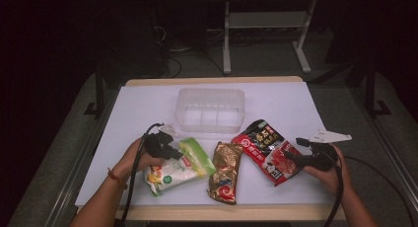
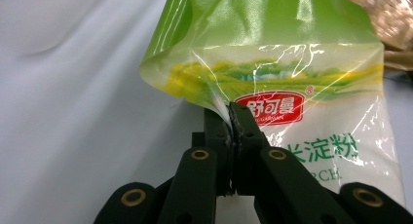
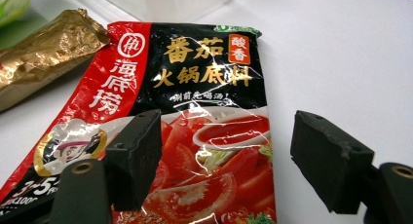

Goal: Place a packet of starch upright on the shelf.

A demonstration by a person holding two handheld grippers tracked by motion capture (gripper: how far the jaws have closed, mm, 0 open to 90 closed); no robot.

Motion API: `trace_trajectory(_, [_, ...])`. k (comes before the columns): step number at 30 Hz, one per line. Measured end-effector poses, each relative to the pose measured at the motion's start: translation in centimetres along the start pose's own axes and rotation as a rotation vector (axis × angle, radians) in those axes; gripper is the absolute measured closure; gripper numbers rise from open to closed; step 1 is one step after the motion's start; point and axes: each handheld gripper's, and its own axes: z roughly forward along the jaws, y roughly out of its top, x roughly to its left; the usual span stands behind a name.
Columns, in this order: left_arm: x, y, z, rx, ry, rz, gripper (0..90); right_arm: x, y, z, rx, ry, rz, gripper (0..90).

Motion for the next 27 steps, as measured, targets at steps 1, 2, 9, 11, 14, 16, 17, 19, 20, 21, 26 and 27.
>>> trace_trajectory(1, [0.4,-0.5,-0.4,-0.014,0.009,-0.019,88.1,0.0,0.0,0.0,0.0,-0.002,0.002,26.6])
trace_trajectory(2, [0.8,-1.1,-0.9,-0.03,0.023,-0.049,88.0,0.0,0.0,0.0,-0.002,-0.004,0.003,26.6])
trace_trajectory(9, [3.2,-4.2,-2.8,-0.1,0.049,-0.155,87.5,0.0,0.0,0.1,0.007,-0.007,0.005,26.3])
trace_trajectory(11, [3.8,-4.8,-3.0,-0.111,0.045,-0.161,86.6,0.0,0.0,0.1,0.009,-0.007,0.006,26.3])
trace_trajectory(14, [4.4,-5.1,-2.8,-0.126,0.022,-0.146,84.5,-0.1,0.0,0.3,0.013,-0.007,0.01,26.3])
trace_trajectory(16, [4.6,-5.1,-2.6,-0.117,0.014,-0.137,81.7,-0.1,0.0,0.3,0.015,-0.005,0.013,26.2])
trace_trajectory(17, [4.8,-5.0,-2.5,-0.119,0.012,-0.126,79.7,-0.1,0.0,0.4,0.017,-0.003,0.013,26.2])
trace_trajectory(19, [5.1,-4.7,-2.1,-0.115,-0.006,-0.129,70.8,-0.2,0.0,0.5,0.018,0.0,0.013,26.1])
trace_trajectory(20, [5.3,-4.6,-2.0,-0.109,-0.015,-0.124,66.3,-0.2,-0.1,0.5,0.021,0.0,0.013,26.1])
trace_trajectory(21, [5.4,-4.4,-1.8,-0.103,-0.021,-0.117,61.4,-0.1,-0.1,0.6,0.023,0.001,0.014,26.1])
trace_trajectory(26, [5.8,-3.3,-0.7,-0.067,-0.053,-0.111,37.1,-0.1,-0.1,0.8,0.032,0.01,0.015,26.2])
trace_trajectory(27, [6.0,-3.1,-0.5,-0.061,-0.065,-0.107,35.6,-0.1,-0.2,0.8,0.033,0.013,0.016,26.2])
